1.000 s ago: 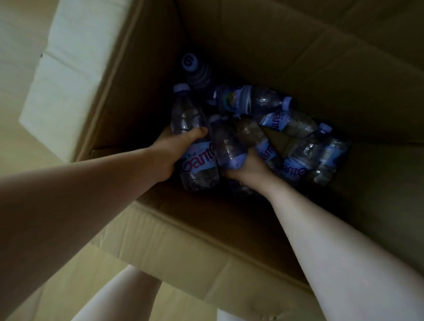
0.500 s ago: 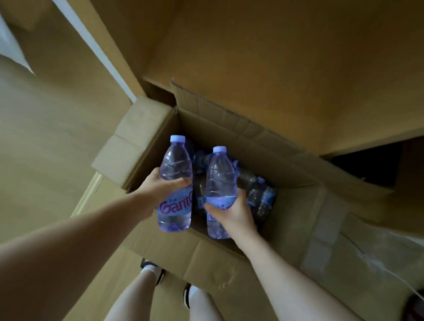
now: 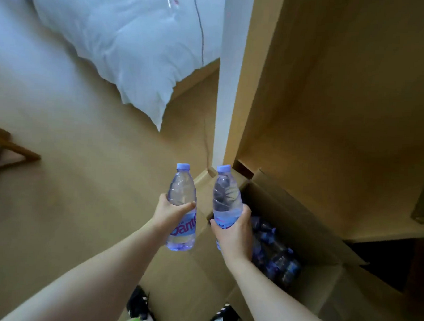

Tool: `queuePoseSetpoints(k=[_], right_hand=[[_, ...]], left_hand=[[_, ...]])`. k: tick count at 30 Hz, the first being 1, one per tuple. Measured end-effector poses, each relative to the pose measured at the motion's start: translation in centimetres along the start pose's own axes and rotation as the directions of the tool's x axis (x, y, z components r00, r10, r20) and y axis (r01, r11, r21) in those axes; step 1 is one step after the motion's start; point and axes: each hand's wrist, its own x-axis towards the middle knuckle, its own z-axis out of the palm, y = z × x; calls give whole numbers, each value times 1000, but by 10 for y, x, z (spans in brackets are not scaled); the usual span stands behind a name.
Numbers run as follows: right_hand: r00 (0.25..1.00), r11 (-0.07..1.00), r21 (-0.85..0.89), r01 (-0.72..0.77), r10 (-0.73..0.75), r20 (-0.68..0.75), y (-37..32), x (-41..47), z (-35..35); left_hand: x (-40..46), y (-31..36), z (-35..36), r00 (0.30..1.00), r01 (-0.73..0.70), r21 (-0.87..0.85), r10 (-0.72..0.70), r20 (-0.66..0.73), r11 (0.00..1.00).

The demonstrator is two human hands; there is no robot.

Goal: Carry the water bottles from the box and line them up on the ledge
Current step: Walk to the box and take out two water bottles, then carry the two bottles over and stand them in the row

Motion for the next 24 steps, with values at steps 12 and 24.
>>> queuePoseSetpoints(k=[12,24], right_hand=[[945,953,-15,303,-298,137,-216,-60,149],[821,865,54,499,-492,289,-399,-78,295]], left_hand=[[-16,40,-256,941,-123,-101,84,-328,987],[31,113,-455,794,-218,-133,96,-601,967]])
